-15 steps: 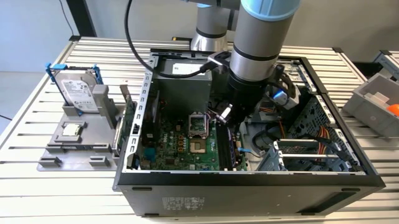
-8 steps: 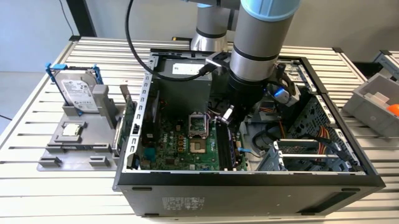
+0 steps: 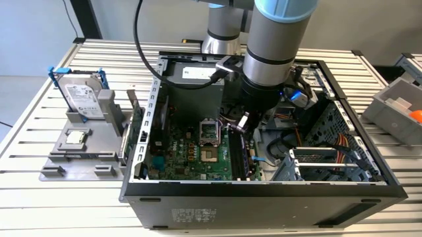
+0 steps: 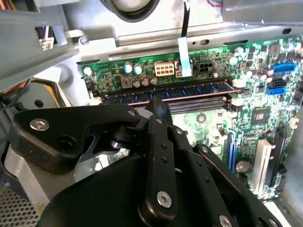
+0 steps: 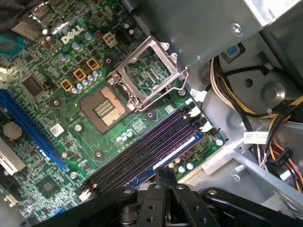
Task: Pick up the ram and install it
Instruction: 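Press down the ram until it locks into place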
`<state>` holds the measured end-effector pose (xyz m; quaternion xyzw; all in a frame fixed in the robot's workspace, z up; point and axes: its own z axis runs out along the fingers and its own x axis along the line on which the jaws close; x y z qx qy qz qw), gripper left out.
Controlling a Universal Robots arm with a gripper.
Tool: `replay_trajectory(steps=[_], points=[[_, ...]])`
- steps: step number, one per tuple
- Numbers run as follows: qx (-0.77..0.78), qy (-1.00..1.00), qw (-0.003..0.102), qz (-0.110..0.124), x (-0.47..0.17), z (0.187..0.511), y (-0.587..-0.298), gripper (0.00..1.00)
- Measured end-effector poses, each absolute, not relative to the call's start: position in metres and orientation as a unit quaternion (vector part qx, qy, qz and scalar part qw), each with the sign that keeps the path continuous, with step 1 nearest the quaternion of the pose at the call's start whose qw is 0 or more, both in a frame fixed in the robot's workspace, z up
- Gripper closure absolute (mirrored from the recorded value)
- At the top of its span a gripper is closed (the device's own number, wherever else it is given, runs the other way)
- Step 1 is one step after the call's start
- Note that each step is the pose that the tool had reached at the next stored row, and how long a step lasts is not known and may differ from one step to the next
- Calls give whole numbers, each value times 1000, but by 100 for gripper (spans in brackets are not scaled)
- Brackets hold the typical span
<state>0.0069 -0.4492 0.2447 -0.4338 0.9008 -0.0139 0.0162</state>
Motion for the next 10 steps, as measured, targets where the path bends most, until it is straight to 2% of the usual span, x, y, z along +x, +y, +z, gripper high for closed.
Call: replay_trajectory(steps=[10], points=[[-486, 874, 17, -13, 7, 245, -449, 100]])
